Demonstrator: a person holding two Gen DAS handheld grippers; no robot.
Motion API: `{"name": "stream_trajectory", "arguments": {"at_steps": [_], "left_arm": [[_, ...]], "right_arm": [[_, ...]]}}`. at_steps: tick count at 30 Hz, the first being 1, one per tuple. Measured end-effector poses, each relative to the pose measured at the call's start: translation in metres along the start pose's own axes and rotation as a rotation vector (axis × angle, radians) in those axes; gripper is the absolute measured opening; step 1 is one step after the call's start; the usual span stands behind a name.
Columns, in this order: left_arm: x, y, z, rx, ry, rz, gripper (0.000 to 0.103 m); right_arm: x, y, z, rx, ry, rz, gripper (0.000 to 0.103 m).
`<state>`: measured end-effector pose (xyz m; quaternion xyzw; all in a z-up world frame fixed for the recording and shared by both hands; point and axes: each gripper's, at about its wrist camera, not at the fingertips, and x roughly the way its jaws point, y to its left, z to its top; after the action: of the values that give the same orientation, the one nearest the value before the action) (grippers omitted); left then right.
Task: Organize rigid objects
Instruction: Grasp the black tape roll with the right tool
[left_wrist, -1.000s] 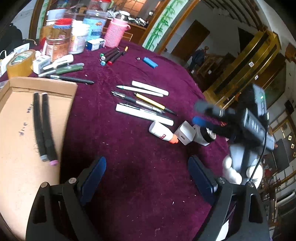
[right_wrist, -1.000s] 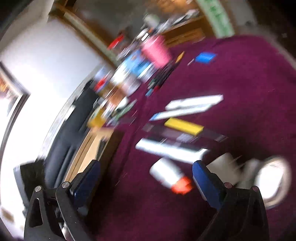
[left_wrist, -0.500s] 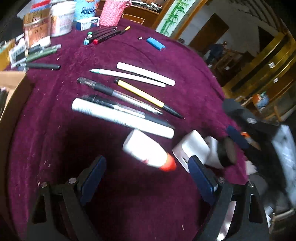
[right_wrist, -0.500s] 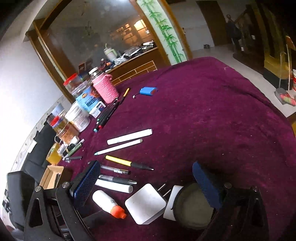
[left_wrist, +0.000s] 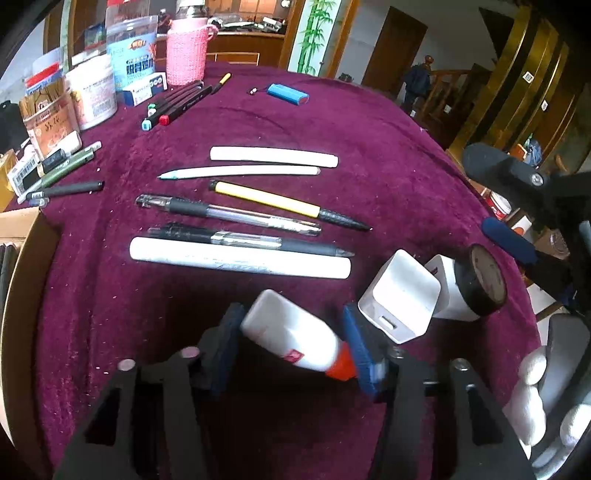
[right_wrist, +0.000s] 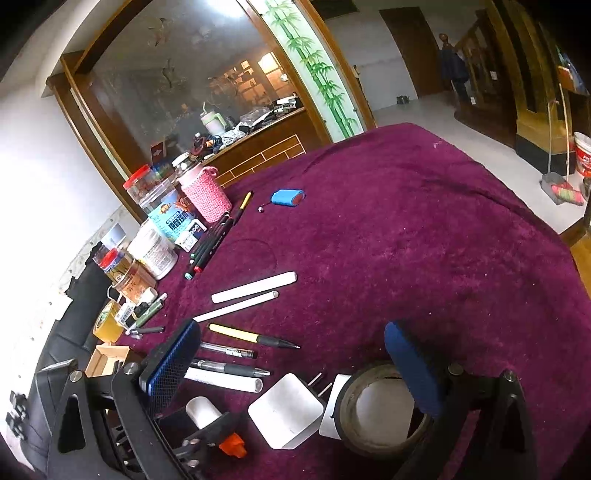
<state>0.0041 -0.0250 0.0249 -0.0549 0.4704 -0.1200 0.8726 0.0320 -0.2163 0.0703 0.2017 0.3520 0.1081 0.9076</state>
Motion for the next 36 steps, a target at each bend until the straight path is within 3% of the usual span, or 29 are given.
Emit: {"name": "stream_trajectory", "arguments": {"at_steps": [2, 4, 7, 11, 12, 13, 16, 22, 24, 28, 36], "left_arm": [[0.004, -0.012, -0.003, 0.053, -0.013, 0.037, 0.066], [0.004, -0.014, -0.005, 0.094, -0.027, 0.042, 0.052], [-0.004, 0.004, -0.002, 0.021, 0.003, -0.045, 0.042], [-0.033, 0.019, -0.007, -0.006, -0.038, -0.094, 0.038], [-0.042, 0.024, -0.009, -0.018, -0.046, -0.119, 0.03], [-0.049, 0.028, -0.011, -0.029, -0.048, -0.136, 0.028], [-0.08, 0.044, -0.02, -0.065, -0.091, -0.189, 0.027], [-0.126, 0.06, -0.034, -0.046, -0.168, -0.241, 0.027], [-0.137, 0.067, -0.038, -0.047, -0.186, -0.265, 0.027], [-0.152, 0.08, -0.044, -0.063, -0.208, -0.303, 0.027], [-0.179, 0.119, -0.059, -0.109, -0.251, -0.295, 0.027]], "right_arm": [[0.001, 0.0, 0.0, -0.001, 0.001, -0.001, 0.101], [0.001, 0.0, 0.0, -0.001, 0.0, -0.003, 0.101], [0.003, 0.0, -0.001, -0.006, 0.006, 0.002, 0.101], [0.008, 0.001, -0.003, -0.02, 0.019, -0.005, 0.101], [0.008, 0.001, -0.004, -0.024, 0.02, -0.005, 0.101], [0.008, 0.001, -0.004, -0.026, 0.021, -0.005, 0.101], [0.006, 0.001, -0.003, -0.028, 0.013, -0.004, 0.101], [-0.017, 0.004, -0.004, -0.043, 0.041, 0.031, 0.101], [-0.02, 0.005, -0.011, -0.066, 0.086, -0.026, 0.101], [-0.027, 0.003, -0.022, -0.128, 0.089, -0.18, 0.101], [-0.005, -0.014, -0.024, -0.123, 0.17, -0.22, 0.101]]}}
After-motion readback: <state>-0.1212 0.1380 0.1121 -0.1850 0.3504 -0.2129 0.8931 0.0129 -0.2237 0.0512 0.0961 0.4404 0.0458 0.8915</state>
